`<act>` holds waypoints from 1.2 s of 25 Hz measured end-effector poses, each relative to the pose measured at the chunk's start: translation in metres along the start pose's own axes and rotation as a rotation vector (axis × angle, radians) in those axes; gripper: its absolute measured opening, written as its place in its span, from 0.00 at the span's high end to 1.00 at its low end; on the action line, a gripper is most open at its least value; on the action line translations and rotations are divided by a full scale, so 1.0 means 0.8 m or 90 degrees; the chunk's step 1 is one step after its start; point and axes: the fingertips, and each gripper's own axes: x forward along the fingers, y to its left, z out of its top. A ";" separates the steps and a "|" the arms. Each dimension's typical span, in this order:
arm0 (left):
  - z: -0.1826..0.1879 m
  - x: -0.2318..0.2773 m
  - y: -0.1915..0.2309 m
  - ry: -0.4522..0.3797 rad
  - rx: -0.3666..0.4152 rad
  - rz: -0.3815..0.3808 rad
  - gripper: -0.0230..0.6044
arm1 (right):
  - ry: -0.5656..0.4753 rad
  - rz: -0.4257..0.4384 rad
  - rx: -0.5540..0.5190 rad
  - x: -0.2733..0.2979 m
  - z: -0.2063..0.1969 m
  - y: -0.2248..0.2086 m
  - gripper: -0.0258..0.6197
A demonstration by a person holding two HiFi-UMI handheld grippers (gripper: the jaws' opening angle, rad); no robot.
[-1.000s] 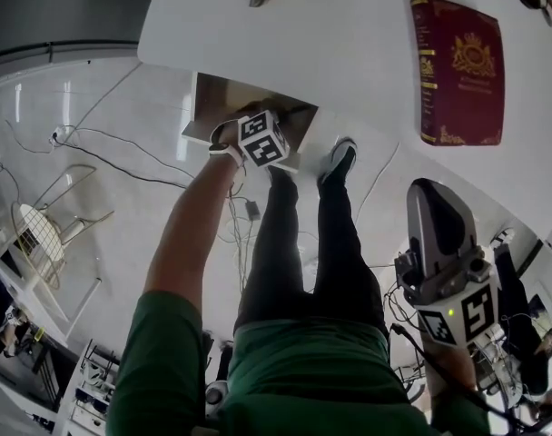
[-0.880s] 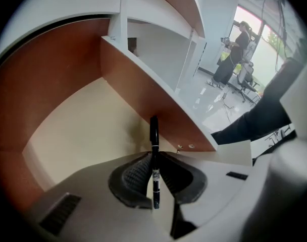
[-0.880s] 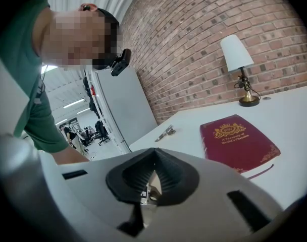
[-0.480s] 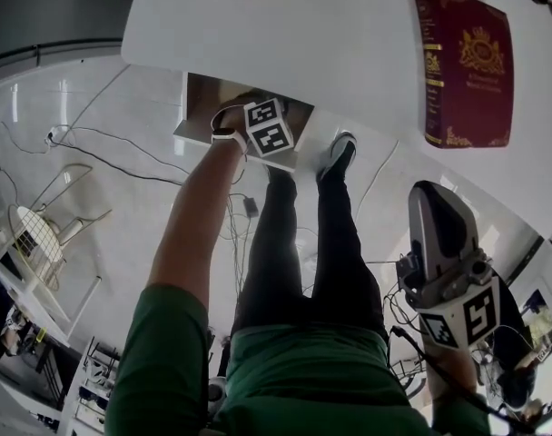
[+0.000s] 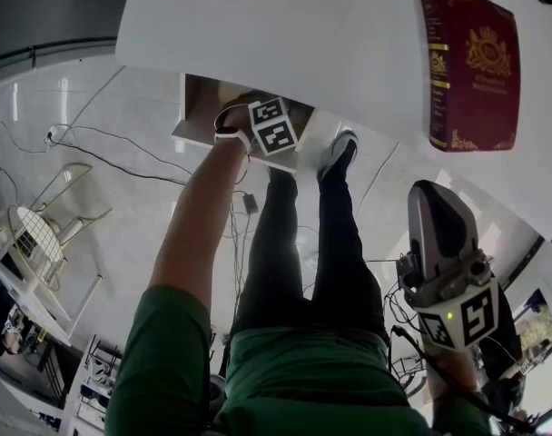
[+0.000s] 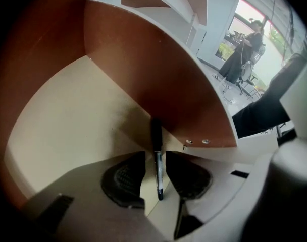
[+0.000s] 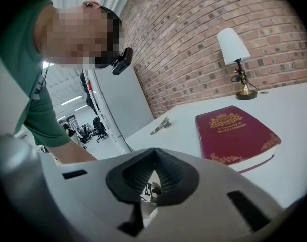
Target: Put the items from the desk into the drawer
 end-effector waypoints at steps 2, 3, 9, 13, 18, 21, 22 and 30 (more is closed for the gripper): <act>0.001 -0.005 0.000 0.003 0.006 0.004 0.76 | 0.001 0.001 0.002 -0.003 0.003 0.002 0.96; 0.002 -0.010 0.002 0.003 0.008 0.008 0.76 | -0.002 0.001 0.001 -0.004 0.006 0.003 0.96; 0.018 -0.073 0.001 -0.026 -0.006 0.040 0.76 | -0.046 0.001 -0.033 -0.008 0.050 0.013 0.96; 0.031 -0.149 -0.002 -0.086 -0.045 0.077 0.76 | -0.088 0.013 -0.054 -0.013 0.093 0.025 0.96; 0.037 -0.261 -0.012 -0.165 -0.128 0.134 0.76 | -0.117 0.020 -0.083 -0.031 0.148 0.049 0.96; 0.046 -0.331 -0.006 -0.211 -0.187 0.184 0.76 | -0.129 0.029 -0.100 -0.041 0.178 0.064 0.96; 0.051 -0.355 -0.005 -0.234 -0.214 0.197 0.76 | -0.131 0.032 -0.105 -0.045 0.187 0.069 0.96; 0.094 -0.560 0.002 -0.480 -0.386 0.274 0.80 | -0.169 0.050 -0.138 -0.075 0.253 0.106 0.96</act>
